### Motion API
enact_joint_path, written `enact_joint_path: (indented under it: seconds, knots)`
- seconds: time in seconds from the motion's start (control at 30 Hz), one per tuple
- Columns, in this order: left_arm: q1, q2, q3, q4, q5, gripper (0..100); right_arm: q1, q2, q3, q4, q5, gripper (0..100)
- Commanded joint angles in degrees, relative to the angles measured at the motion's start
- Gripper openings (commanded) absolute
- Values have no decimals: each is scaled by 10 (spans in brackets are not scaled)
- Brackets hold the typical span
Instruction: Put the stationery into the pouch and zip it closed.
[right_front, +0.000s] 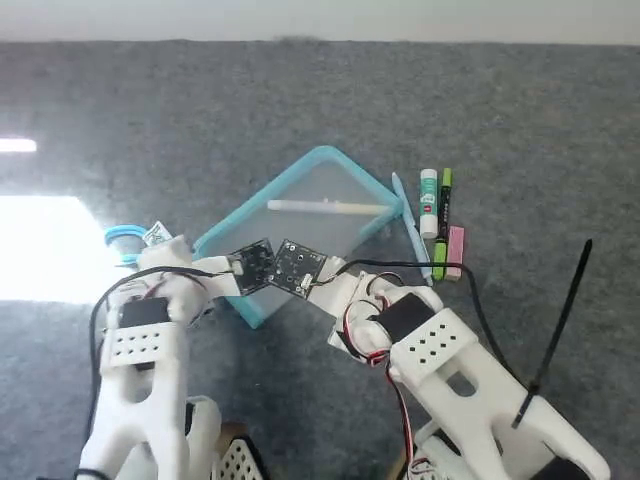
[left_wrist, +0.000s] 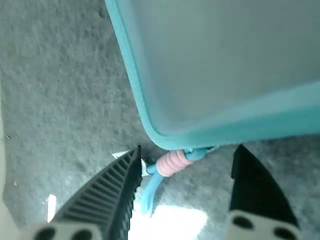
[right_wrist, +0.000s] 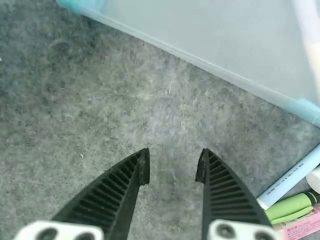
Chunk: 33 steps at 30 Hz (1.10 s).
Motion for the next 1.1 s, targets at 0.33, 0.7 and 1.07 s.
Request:
enact_joint_path:
  seconds: [0.33,0.7,1.07]
  knots:
    - [11,106,-6,-145,18,276,0,-6,-33,6,4,173]
    - [11,199,0,-239,30,276,0,-6,-33,4,4,173]
    - [22,89,-2,-233,106,276,0,-6,-33,4,4,173]
